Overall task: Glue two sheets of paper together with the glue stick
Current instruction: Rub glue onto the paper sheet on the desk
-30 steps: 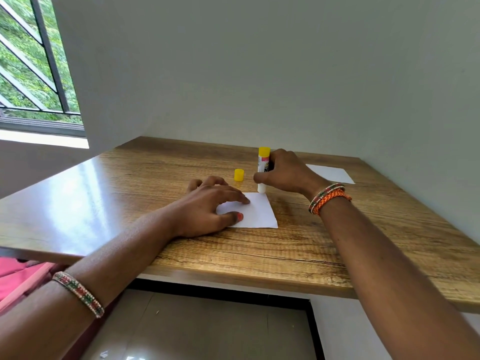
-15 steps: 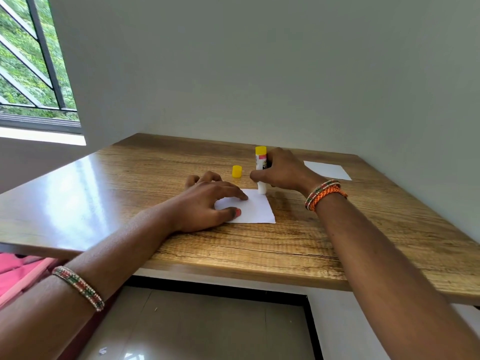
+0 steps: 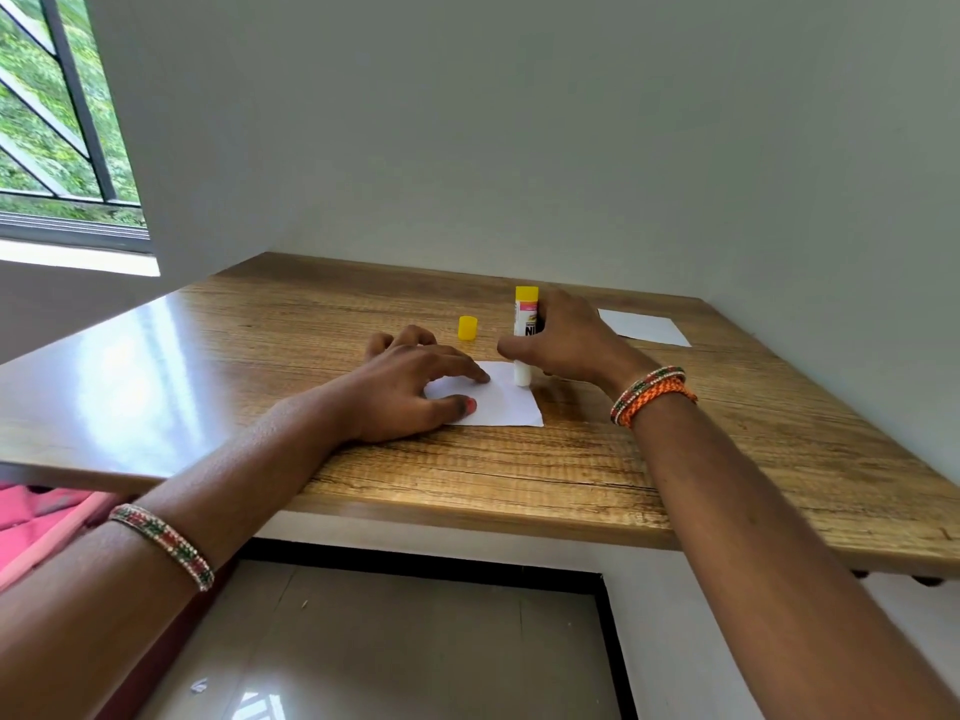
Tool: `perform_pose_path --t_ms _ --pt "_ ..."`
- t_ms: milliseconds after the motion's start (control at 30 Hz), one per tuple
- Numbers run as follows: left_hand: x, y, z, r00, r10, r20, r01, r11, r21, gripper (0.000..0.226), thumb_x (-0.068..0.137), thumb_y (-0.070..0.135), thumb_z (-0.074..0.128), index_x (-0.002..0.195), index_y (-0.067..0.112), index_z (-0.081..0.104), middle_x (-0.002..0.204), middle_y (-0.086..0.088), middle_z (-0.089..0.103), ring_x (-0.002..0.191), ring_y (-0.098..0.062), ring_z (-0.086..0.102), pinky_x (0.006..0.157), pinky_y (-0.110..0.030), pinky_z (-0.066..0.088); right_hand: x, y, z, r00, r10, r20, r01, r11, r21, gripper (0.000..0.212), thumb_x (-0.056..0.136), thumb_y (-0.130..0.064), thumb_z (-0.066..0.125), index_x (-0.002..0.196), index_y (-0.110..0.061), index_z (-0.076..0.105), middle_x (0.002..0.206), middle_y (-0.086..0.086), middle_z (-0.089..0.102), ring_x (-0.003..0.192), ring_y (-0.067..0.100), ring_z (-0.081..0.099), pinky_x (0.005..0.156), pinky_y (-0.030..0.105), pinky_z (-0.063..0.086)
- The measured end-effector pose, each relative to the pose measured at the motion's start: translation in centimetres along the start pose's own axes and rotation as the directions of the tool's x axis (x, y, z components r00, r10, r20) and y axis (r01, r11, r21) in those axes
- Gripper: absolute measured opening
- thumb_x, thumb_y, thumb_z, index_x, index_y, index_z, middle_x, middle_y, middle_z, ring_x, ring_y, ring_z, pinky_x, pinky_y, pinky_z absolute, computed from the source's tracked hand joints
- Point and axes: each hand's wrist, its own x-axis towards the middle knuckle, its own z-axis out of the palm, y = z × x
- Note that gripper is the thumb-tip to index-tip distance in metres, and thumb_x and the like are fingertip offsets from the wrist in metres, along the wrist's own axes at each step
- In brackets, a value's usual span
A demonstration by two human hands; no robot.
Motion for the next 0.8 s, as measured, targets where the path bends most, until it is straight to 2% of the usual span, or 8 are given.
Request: perform_pose_path --t_ms 267,433,567,800 --pt "0.0 0.0 0.0 1.000 -0.005 0.001 0.005 1.000 0.005 0.059 0.075 0.056 0.031 0.131 0.042 0.044 0.144 0.018 0.039 0.136 -0.014 0.014 0.099 -0.036 0.008 -1.2 0.4 0.3 0.998 0.044 -0.037 -0.043 0.999 0.024 0.028 0.076 -0.033 0.070 0.090 -0.015 0.056 0.083 0.003 0.060 0.075 0.015 0.058 0.054 0.022 0.040" --pt "0.0 -0.1 0.1 1.000 0.011 -0.020 -0.011 1.000 0.006 0.057 0.076 0.056 0.031 0.130 0.042 0.046 0.142 0.018 0.042 0.134 -0.013 0.017 0.094 -0.032 0.007 -2.5 -0.3 0.0 0.998 0.040 -0.044 -0.039 0.999 0.006 0.021 0.077 -0.032 0.069 0.078 -0.018 0.054 0.071 -0.003 0.056 0.065 0.011 0.054 0.051 0.021 0.036" --pt "0.0 -0.2 0.2 1.000 0.009 -0.018 -0.009 1.000 0.006 0.056 0.077 0.056 0.032 0.130 0.043 0.045 0.142 0.017 0.041 0.133 -0.014 0.017 0.095 -0.032 0.007 -3.4 -0.6 -0.1 0.996 0.047 -0.072 -0.047 0.999 0.000 0.023 0.075 -0.034 0.070 0.078 -0.017 0.056 0.071 -0.002 0.056 0.064 0.011 0.054 0.052 0.023 0.038" --pt "-0.1 -0.1 0.2 1.000 0.010 -0.022 -0.009 1.000 0.010 0.057 0.077 0.056 0.032 0.130 0.043 0.045 0.142 0.016 0.041 0.133 -0.014 0.018 0.095 -0.032 0.007 -4.7 -1.5 -0.1 0.997 0.053 -0.058 -0.049 0.997 0.061 0.024 0.076 -0.029 0.070 0.063 -0.020 0.052 0.065 -0.002 0.055 0.060 0.011 0.051 0.051 0.023 0.038"
